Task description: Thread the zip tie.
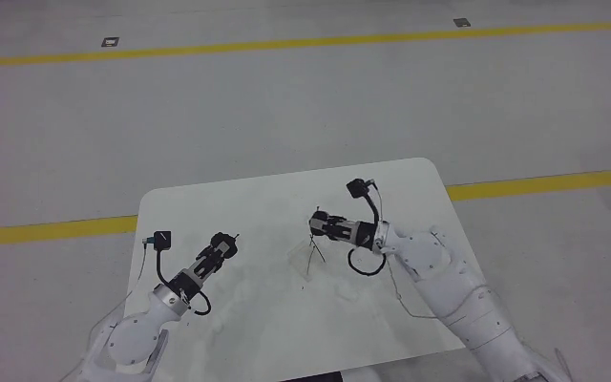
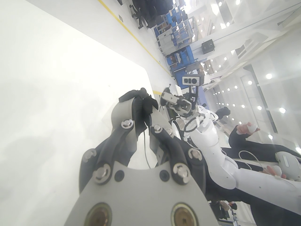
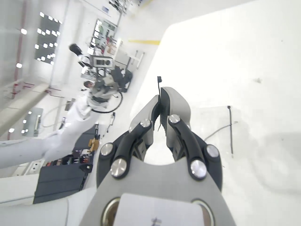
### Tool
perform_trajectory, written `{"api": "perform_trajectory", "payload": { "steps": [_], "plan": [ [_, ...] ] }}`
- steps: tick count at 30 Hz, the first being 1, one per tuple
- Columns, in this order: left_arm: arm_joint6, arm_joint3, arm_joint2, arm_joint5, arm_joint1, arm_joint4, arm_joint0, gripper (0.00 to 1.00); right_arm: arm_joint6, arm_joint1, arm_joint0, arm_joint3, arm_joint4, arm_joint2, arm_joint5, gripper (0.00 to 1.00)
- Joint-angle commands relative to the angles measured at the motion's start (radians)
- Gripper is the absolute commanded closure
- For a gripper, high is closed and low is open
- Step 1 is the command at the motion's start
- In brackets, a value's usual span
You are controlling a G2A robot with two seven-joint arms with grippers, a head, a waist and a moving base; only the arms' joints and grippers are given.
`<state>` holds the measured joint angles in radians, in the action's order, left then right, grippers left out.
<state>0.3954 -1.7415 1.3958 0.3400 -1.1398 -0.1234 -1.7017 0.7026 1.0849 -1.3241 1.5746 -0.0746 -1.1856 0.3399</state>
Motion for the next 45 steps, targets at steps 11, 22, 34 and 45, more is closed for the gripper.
{"api": "perform_trajectory", "payload": {
  "steps": [11, 22, 34, 45],
  "plan": [
    [0.000, 0.000, 0.000, 0.000, 0.000, 0.000, 0.000, 1.00, -0.018, -0.003, -0.024, 0.053, 0.072, -0.026, 0.000, 1.00],
    [-0.029, 0.001, -0.018, -0.027, -0.003, 0.018, 0.001, 1.00, -0.198, -0.004, -0.055, 0.148, -0.102, -0.033, 0.000, 1.00],
    [-0.127, -0.021, -0.121, -0.071, -0.017, 0.025, -0.023, 1.00, -0.479, -0.023, -0.024, 0.170, -0.270, 0.104, 0.000, 1.00],
    [-0.131, -0.029, -0.127, -0.059, -0.016, 0.019, -0.028, 1.00, -0.481, -0.028, -0.007, 0.164, -0.243, 0.133, 0.000, 1.00]
  ]
}}
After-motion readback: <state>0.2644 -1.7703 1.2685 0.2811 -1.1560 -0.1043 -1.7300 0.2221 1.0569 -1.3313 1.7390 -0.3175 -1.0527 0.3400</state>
